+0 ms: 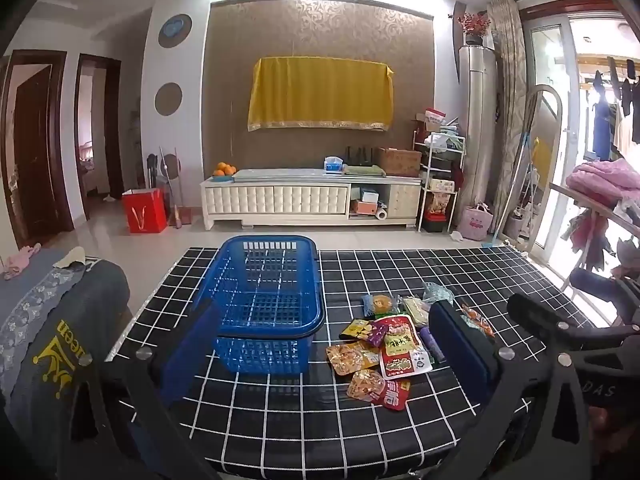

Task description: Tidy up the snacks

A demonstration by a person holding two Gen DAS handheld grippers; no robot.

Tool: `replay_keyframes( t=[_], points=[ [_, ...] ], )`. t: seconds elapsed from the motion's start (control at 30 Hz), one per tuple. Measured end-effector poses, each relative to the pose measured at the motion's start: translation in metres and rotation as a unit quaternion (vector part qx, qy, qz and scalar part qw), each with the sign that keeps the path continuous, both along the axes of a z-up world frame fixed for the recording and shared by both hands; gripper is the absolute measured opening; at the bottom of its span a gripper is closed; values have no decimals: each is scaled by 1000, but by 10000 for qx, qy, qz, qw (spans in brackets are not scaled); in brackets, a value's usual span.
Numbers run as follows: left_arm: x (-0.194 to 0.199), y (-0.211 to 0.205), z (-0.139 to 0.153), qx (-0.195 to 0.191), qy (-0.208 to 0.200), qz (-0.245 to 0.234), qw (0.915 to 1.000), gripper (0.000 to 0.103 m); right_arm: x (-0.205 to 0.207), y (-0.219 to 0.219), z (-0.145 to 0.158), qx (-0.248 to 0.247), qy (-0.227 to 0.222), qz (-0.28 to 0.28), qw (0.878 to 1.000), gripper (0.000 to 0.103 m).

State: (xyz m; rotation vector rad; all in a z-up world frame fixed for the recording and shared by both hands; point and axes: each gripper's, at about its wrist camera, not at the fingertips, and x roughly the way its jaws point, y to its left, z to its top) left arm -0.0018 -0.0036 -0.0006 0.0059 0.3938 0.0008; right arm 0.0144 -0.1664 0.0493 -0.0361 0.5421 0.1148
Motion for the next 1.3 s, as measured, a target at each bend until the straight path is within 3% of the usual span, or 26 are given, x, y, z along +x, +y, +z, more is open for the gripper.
replay_keyframes(
  t=[0.3, 1.3],
  points=[
    [4, 7, -3, -260, 185, -24, 9995, 102, -2, -1, -5, -17, -5, 34, 10000, 103],
    [1, 8, -3, -351, 331, -6, 9988, 102, -2, -1, -3, 35, 72, 80, 9999, 103]
  ],
)
